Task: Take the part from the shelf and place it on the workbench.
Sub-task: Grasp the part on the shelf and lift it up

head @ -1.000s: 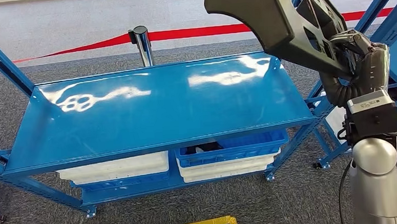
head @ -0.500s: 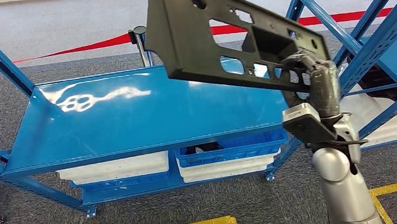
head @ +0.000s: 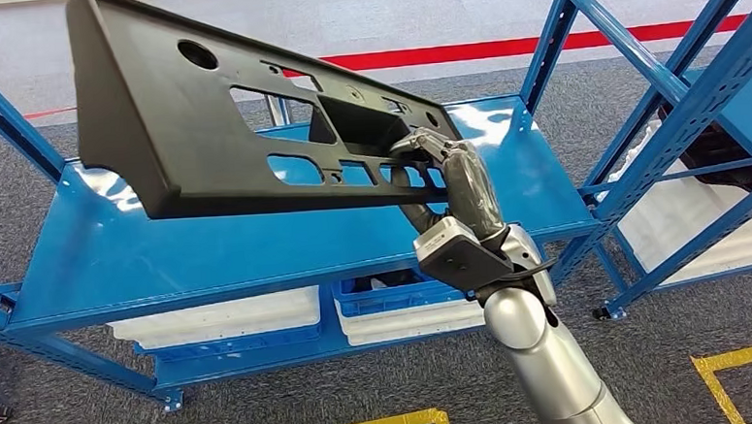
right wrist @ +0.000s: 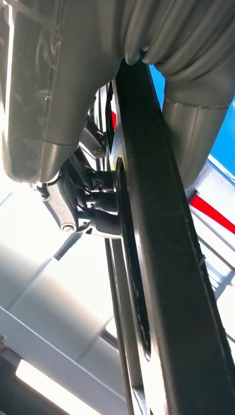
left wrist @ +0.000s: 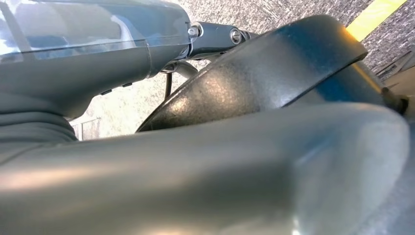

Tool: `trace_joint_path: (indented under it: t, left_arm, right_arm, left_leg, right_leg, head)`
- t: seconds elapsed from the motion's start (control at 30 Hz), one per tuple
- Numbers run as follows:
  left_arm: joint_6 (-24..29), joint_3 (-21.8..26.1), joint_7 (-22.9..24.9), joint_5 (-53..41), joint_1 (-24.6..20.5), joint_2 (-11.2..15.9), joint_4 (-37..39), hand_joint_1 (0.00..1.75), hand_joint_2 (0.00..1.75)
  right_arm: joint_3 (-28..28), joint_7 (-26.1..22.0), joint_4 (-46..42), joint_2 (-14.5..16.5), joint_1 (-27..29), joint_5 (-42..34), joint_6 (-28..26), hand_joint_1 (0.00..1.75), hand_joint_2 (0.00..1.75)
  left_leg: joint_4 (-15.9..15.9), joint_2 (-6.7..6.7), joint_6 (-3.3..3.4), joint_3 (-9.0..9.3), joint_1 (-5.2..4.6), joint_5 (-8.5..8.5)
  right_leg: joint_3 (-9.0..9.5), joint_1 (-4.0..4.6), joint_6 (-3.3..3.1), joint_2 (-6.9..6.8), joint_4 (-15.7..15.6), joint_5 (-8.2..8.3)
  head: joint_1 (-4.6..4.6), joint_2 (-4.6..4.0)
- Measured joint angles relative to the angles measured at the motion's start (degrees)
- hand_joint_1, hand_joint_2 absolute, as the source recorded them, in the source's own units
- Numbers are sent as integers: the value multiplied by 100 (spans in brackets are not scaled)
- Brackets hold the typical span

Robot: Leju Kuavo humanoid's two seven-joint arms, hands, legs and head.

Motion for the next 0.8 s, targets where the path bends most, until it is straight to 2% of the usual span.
trace_joint_path:
  t: [0.33, 0.47, 0.8]
  left_arm:
    - [-8, -33, 14, -103, -9, 11, -2, 0, 0]
    - [25, -44, -38, -135, -10, 22, -2, 0, 175]
    - [97, -83, -122, -185, -123, 98, -15, 0, 175]
  right_arm:
    - [274, -76, 40, 165, -296, -203, 126, 175, 175]
    - [348, -73, 39, 185, -398, -202, 126, 175, 175]
    - [519, -80, -117, 221, -488, -102, 31, 175, 175]
  left_leg:
    - [0, 0, 0, 1, -1, 0]
    - [0, 0, 0, 1, -1, 0]
    - [0, -1, 0, 1, -1, 0]
  right_leg:
    - [0, 1, 0, 0, 0, 0]
    - [0, 1, 0, 0, 0, 0]
    - [1, 0, 0, 0, 0, 0]
  head:
    - [-1, 0]
    - [-1, 0]
    - [-1, 0]
